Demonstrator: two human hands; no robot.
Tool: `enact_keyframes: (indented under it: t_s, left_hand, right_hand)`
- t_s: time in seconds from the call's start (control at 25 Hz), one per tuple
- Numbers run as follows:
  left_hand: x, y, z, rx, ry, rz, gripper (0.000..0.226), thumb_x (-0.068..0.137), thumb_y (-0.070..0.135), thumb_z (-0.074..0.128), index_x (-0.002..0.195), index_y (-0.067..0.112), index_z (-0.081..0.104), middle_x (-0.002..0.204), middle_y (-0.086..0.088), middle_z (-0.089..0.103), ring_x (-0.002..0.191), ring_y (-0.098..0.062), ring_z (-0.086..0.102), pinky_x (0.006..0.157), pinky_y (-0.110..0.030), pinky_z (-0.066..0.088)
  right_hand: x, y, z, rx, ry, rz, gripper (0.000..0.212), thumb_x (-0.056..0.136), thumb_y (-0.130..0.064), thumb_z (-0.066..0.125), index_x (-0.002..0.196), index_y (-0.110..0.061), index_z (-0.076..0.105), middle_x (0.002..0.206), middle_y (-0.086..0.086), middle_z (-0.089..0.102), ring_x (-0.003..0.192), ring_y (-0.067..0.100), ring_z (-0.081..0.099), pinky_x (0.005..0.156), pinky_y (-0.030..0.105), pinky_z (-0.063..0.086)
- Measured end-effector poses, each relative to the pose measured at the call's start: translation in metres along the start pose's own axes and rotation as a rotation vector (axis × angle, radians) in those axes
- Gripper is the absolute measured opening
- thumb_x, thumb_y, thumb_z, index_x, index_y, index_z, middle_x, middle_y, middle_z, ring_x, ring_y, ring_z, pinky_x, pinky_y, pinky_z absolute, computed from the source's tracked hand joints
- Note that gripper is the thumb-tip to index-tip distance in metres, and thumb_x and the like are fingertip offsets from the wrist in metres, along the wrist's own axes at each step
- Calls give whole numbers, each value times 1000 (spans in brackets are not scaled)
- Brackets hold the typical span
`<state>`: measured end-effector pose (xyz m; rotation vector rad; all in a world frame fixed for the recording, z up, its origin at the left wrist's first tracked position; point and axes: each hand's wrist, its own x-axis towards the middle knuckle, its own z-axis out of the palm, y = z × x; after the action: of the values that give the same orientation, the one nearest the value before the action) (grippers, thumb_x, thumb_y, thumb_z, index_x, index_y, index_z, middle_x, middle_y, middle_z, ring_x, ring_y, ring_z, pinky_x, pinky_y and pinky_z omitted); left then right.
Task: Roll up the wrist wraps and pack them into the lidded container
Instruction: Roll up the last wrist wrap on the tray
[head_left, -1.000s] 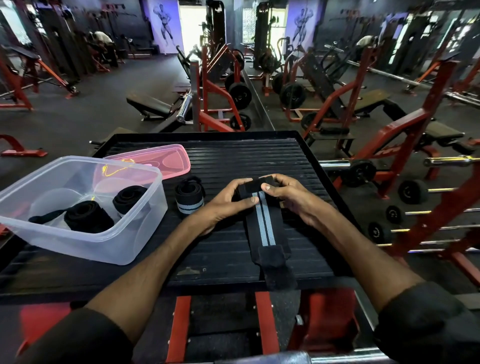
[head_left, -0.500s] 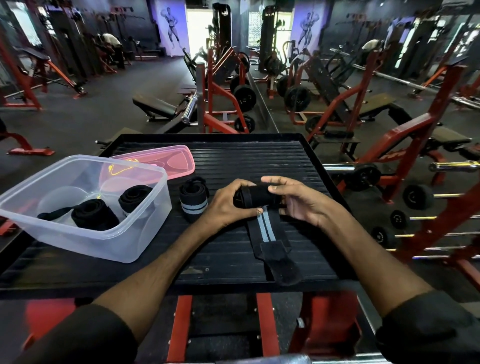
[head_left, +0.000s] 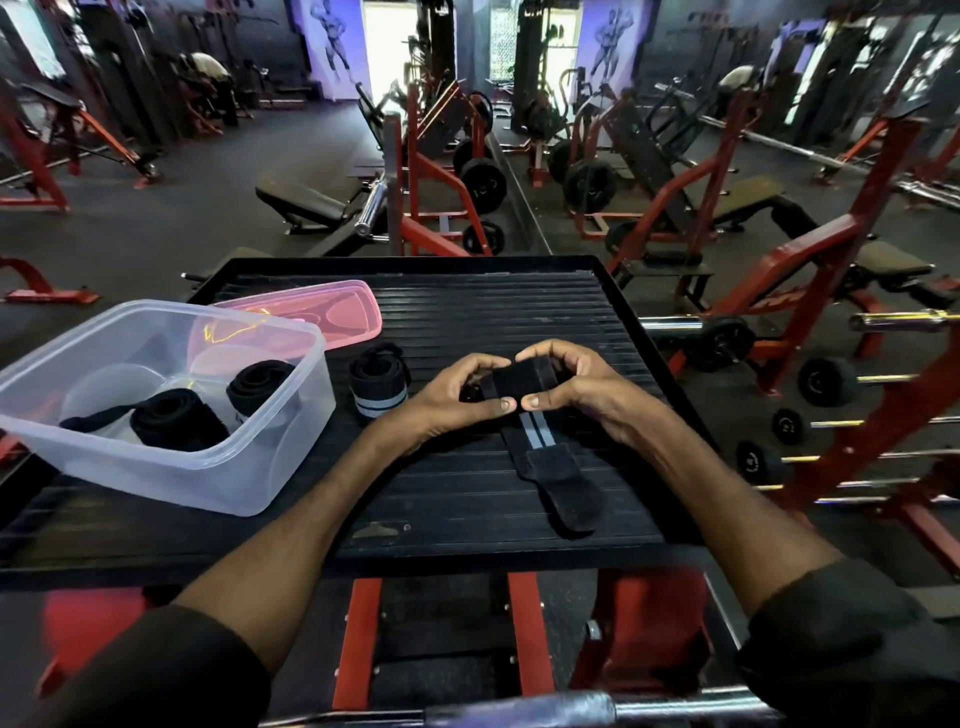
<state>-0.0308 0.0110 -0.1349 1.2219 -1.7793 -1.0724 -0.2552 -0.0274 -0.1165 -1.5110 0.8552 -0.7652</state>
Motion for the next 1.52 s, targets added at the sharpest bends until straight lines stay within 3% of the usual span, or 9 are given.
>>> enact_keyframes:
  t_s: [0.16,0.36,0.48,0.6,0.92,1.04,1.2,1.32,1.52]
  left_hand:
    - [0,0,4,32,17,4,52,79,13,84,124,14,59,115,4,65,99,9,61,90,-12,47]
    - [-6,-3,7,265,169,174,58,68,31,92,116,20,63,107,4,70,98,-7,64,89,-19,48]
    - [-7,-4,4,443,218,342,60,70,45,87,118,24,59,107,6,68,97,-10,64,89,-28,51]
    - [-8,-9,0,542,192,363,60,73,53,81,122,28,56,112,7,68,101,-12,64,90,-35,52]
    - [2,-5,-2,171,-174,-86,59,87,26,77,137,27,45,130,13,53,116,10,49,96,-7,36]
    - [2,-2,1,113,-61,-57,49,83,23,81,123,30,54,118,18,59,101,22,52,87,-2,37]
    - [0,-1,3,146,209,74,53,67,30,92,112,27,65,108,12,69,100,3,62,87,-14,46]
    - [-7,3,5,323,227,230,59,67,36,91,118,24,62,107,13,67,97,-1,61,87,-13,45]
    - [-9,-1,1,574,250,514,63,75,42,85,127,16,61,119,3,68,109,-12,63,97,-25,47]
  right_hand:
    - [-1,0,2,50,-60,29,61,60,16,76,112,-15,68,101,6,69,98,21,66,81,31,57]
    - [2,-6,-4,312,-128,121,47,81,2,70,124,-15,64,117,8,71,104,21,69,86,32,56]
    - [4,-2,-1,99,-81,202,30,92,-19,71,120,-19,62,106,0,72,103,17,66,86,31,52]
    - [2,1,-4,-145,-123,215,38,86,-43,76,113,-20,65,108,-4,71,107,14,65,95,34,48]
    - [-1,-4,-1,-170,-53,-41,47,70,13,82,107,-9,66,95,0,68,84,4,65,72,21,54]
    - [-2,-5,4,-141,-1,-129,53,64,22,79,106,-6,65,98,-1,69,87,1,66,76,20,55]
    - [-1,-4,2,137,-87,-132,57,70,25,67,114,-12,67,127,8,67,116,18,64,94,35,54]
    - [-1,-9,-4,425,-149,27,49,82,5,65,126,-17,62,132,10,66,115,21,65,95,38,52]
    - [5,1,3,5,-96,224,43,79,-41,77,116,-20,66,105,-5,72,103,12,67,82,31,53]
